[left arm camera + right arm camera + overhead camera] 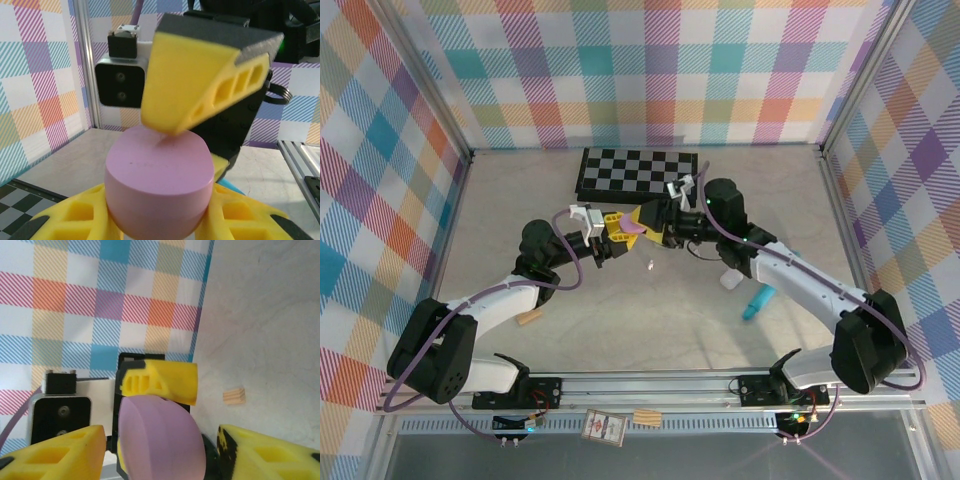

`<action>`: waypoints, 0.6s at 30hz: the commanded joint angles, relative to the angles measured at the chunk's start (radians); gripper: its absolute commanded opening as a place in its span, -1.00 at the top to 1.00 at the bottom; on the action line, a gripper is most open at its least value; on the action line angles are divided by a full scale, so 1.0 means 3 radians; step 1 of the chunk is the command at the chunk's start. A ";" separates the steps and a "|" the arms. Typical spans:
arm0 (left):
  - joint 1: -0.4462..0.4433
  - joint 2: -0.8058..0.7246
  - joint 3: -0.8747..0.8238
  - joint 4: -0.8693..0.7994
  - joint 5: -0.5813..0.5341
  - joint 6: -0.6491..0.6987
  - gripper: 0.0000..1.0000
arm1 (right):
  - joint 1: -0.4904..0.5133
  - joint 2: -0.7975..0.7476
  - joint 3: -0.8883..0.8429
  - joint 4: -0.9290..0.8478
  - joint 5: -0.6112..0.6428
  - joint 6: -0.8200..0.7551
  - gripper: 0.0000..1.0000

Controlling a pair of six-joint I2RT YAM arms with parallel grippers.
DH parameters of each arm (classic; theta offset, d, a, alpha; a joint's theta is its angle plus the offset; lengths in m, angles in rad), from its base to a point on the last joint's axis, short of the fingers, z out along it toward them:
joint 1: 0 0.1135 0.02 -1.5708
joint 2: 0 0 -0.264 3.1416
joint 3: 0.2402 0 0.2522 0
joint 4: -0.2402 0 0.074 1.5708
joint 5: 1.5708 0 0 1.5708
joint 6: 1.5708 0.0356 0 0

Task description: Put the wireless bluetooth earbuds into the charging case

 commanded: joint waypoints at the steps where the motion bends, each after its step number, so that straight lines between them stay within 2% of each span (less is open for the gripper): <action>1: -0.0020 -0.0029 0.0052 0.0089 0.0089 -0.0028 0.43 | 0.0024 0.0013 0.0064 0.0213 -0.0073 0.0004 -0.02; 3: -0.0020 -0.0033 0.0051 0.0090 0.0088 -0.0027 0.43 | 0.0024 -0.0024 0.0033 0.0143 0.0027 -0.0037 0.22; 8: -0.0020 -0.0047 0.0049 0.0060 0.0076 -0.0015 0.36 | 0.0019 -0.0095 -0.0041 0.0102 0.0173 -0.0077 0.59; 10: -0.0020 -0.0048 0.0046 0.0032 0.0063 -0.0012 0.19 | 0.0010 -0.0150 -0.0065 0.0023 0.0272 -0.0150 0.62; 12: -0.0020 -0.0055 0.0039 -0.0012 0.0024 -0.0012 -0.23 | -0.0010 -0.0244 -0.0090 -0.0138 0.0478 -0.0291 0.63; 15: -0.0020 -0.0082 -0.0015 -0.0101 -0.0061 0.0041 -0.68 | -0.0068 -0.0392 -0.0145 -0.0495 0.0942 -0.0564 0.62; 18: -0.0046 -0.0118 -0.0028 -0.0391 -0.0164 0.0190 -0.96 | -0.0208 -0.0473 -0.0235 -0.0855 0.1376 -0.0782 0.60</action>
